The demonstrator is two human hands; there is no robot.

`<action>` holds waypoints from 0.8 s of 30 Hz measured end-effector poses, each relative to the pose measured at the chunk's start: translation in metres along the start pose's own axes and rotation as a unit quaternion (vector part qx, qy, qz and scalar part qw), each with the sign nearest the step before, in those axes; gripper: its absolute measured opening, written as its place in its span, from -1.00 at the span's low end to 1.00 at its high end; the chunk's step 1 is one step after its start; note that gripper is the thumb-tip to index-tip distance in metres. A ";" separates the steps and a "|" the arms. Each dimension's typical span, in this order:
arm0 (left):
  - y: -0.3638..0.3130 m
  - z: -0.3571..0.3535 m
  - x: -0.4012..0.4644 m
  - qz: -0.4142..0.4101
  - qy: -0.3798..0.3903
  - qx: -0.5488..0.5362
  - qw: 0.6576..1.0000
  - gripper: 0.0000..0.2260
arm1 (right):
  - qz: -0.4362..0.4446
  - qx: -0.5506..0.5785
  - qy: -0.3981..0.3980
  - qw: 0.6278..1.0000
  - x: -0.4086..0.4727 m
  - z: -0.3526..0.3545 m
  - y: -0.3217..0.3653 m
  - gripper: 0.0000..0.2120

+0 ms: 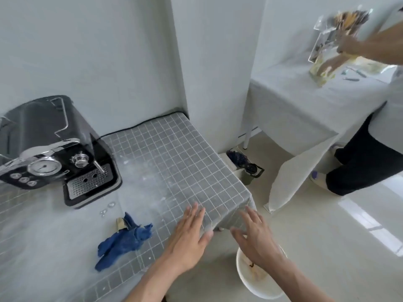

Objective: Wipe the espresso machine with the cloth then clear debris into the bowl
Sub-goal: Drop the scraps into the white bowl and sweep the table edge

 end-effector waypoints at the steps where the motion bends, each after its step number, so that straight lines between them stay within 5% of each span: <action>1: 0.013 0.012 -0.005 0.016 -0.009 0.004 1.000 -0.34 | 0.014 -0.003 0.012 1.000 0.004 -0.001 0.017 -0.39; 9: 0.142 0.072 -0.056 0.163 -0.086 -0.010 0.983 -0.36 | 0.135 -0.034 0.090 0.986 0.022 -0.047 0.149 -0.38; 15: 0.228 0.078 -0.094 0.267 -0.072 0.026 0.961 -0.37 | 0.194 -0.061 0.150 0.967 0.017 -0.104 0.226 -0.36; 24: 0.269 0.065 -0.099 0.269 -0.087 -0.048 0.958 -0.52 | 0.187 -0.126 0.203 0.953 0.028 -0.162 0.262 -0.53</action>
Point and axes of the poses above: each hand's wrist, its own x-axis towards the middle knuckle, its own z-axis out of the back of the hand, y = z × x, the point moved 5 cm from there along x, towards the middle knuckle, and after that the axes turned 10 degrees about -y, right-handed, at the moved point
